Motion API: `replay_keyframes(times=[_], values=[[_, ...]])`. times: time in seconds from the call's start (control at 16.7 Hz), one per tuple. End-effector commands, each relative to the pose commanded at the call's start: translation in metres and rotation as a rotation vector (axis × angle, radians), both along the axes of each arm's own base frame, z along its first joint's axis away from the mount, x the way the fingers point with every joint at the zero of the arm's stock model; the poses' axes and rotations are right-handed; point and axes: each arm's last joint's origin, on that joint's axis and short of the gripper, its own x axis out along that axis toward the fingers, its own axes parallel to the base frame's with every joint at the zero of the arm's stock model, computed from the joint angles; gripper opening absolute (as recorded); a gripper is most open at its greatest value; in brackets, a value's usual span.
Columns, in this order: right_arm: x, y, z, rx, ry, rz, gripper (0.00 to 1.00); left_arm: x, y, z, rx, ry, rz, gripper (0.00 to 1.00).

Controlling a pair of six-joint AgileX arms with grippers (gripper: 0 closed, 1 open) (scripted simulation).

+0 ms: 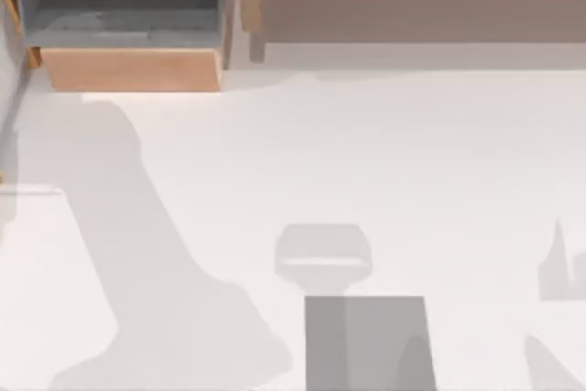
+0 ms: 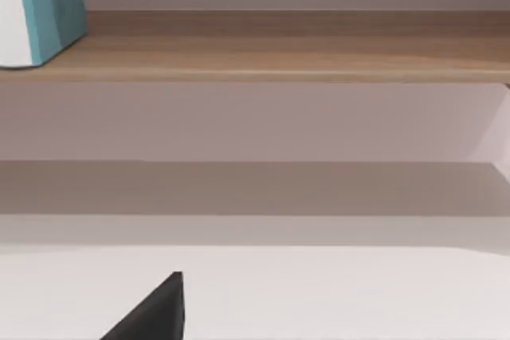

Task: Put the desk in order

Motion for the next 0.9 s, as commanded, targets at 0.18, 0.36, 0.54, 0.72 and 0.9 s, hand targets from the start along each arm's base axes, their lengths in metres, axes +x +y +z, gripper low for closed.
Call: replay_keyframes(times=[0.18,0.36,0.54,0.72,0.9], values=[[0.0,0.0,0.0,0.0,0.0,0.0,1.0,0.0,0.0,0.0,0.0,0.0,0.0,0.0],[0.0,0.0,0.0,0.0,0.0,0.0,1.0,0.0,0.0,0.0,0.0,0.0,0.0,0.0],[0.0,0.0,0.0,0.0,0.0,0.0,1.0,0.0,0.001,0.0,0.001,-0.001,0.0,0.0],[0.0,0.0,0.0,0.0,0.0,0.0,1.0,-0.002,0.003,0.014,0.014,-0.022,0.013,0.0],[0.0,0.0,0.0,0.0,0.0,0.0,1.0,-0.01,0.001,0.04,0.035,-0.038,0.051,0.0]])
